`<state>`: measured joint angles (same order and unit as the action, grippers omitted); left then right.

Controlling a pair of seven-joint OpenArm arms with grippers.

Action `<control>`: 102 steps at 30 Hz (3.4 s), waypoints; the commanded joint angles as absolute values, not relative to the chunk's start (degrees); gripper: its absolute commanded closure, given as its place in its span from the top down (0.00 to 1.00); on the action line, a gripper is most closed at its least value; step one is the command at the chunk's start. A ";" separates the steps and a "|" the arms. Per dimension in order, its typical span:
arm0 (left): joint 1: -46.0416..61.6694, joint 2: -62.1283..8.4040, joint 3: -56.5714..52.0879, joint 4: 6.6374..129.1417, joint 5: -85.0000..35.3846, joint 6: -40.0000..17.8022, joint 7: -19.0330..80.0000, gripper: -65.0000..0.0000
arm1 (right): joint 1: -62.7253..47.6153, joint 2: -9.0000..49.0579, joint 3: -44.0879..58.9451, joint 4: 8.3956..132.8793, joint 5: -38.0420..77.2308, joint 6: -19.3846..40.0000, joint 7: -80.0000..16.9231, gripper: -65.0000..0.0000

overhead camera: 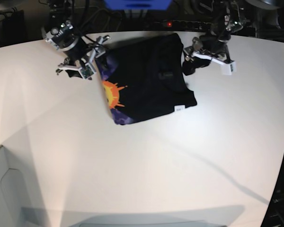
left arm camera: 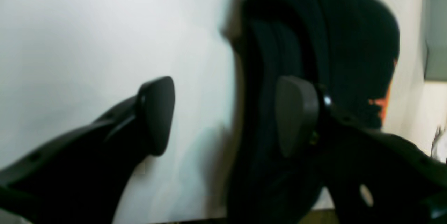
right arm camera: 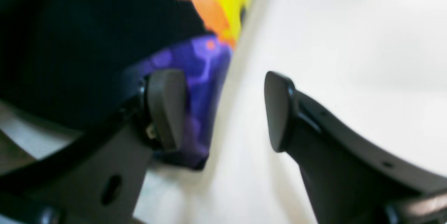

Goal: Fold the T-shirt properly
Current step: 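Grasp the shirt's edges with both grippers and square the bundle, then drag the bundle corner with the left gripper to straighten it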

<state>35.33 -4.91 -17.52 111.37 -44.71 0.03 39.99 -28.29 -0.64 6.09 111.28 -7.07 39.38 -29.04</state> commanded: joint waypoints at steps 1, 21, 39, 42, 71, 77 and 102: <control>35.56 -5.14 -16.84 112.22 -44.79 -0.31 39.08 0.67 | -28.18 -0.40 6.73 112.48 -6.29 40.00 -29.05 0.57; 36.62 -9.01 -9.36 113.27 -47.25 -0.31 38.99 0.67 | -25.80 -0.48 13.93 110.90 -6.02 40.00 -29.76 0.57; 30.99 -10.24 -0.22 105.27 -48.13 0.22 38.90 0.67 | -25.71 -1.27 13.85 114.07 -6.11 40.00 -29.76 0.57; 30.73 -10.24 -0.13 103.34 -48.04 0.22 38.90 0.67 | -25.71 -1.19 13.85 114.07 -6.11 40.00 -29.76 0.57; -15.16 -20.18 41.89 78.02 -36.79 -0.31 39.60 0.00 | -14.73 -7.25 33.45 114.51 -6.02 40.00 -29.67 0.57; -33.01 -15.43 63.34 72.75 -30.64 -0.31 39.52 0.00 | -14.73 -7.25 35.30 114.51 -6.02 40.00 -29.76 0.57; -43.12 -3.91 62.81 81.19 -0.48 -7.52 47.43 0.77 | -8.66 -5.32 40.84 113.80 -6.46 40.00 -30.29 0.57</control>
<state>-42.39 -4.01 62.92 80.62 -1.06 -7.81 47.53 -8.84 -5.56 40.69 112.95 -7.09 39.35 -31.66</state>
